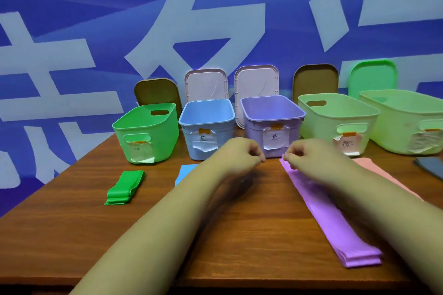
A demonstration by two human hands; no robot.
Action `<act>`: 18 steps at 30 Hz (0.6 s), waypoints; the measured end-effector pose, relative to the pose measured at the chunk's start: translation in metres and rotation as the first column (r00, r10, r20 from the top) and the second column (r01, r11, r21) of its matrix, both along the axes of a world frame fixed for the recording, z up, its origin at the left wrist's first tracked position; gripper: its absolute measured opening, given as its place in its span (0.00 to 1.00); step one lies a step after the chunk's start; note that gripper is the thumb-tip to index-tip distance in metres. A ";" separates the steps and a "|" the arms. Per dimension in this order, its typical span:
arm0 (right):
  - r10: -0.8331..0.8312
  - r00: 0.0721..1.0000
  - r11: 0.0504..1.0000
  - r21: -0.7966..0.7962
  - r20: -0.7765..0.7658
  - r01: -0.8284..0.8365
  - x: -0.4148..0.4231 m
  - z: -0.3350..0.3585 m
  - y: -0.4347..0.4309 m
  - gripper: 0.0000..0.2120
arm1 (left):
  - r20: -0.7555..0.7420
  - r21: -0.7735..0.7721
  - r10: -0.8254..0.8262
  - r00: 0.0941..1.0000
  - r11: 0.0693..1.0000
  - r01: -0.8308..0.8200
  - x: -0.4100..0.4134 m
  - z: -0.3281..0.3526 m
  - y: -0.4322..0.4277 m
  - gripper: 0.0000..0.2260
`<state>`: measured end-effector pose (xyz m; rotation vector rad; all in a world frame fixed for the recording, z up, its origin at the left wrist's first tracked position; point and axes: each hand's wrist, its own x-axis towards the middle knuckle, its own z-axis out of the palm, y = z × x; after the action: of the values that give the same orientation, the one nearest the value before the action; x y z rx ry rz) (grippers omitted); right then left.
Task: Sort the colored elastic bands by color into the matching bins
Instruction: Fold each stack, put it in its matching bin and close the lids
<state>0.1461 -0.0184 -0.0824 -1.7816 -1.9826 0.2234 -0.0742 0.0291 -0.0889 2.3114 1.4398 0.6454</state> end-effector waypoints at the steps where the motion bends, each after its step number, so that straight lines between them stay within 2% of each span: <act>1: -0.028 0.999 1.000 -0.007 -0.019 0.028 0.012 -0.004 0.003 0.09 | -0.014 -0.010 0.013 1.000 1.000 -0.013 0.014 -0.002 0.002 0.08; 8: -0.149 0.977 0.989 -0.029 -0.153 0.147 0.048 -0.039 0.017 0.08 | -0.117 -0.021 0.153 0.981 0.987 -0.157 0.081 -0.021 0.025 0.12; 12: -0.152 0.976 0.987 -0.070 -0.153 0.143 0.055 -0.051 0.020 0.08 | -0.097 -0.030 0.237 0.967 0.970 -0.241 0.097 -0.039 0.032 0.12; 18: -0.141 0.980 0.988 -0.082 -0.139 0.130 0.057 -0.063 0.034 0.06 | -0.096 0.005 0.268 0.959 0.963 -0.269 0.100 -0.053 0.037 0.13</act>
<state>0.2036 0.0157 -0.1456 -1.8813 -1.7655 0.3730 0.0254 0.0662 -0.1415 2.1860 1.8183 0.6063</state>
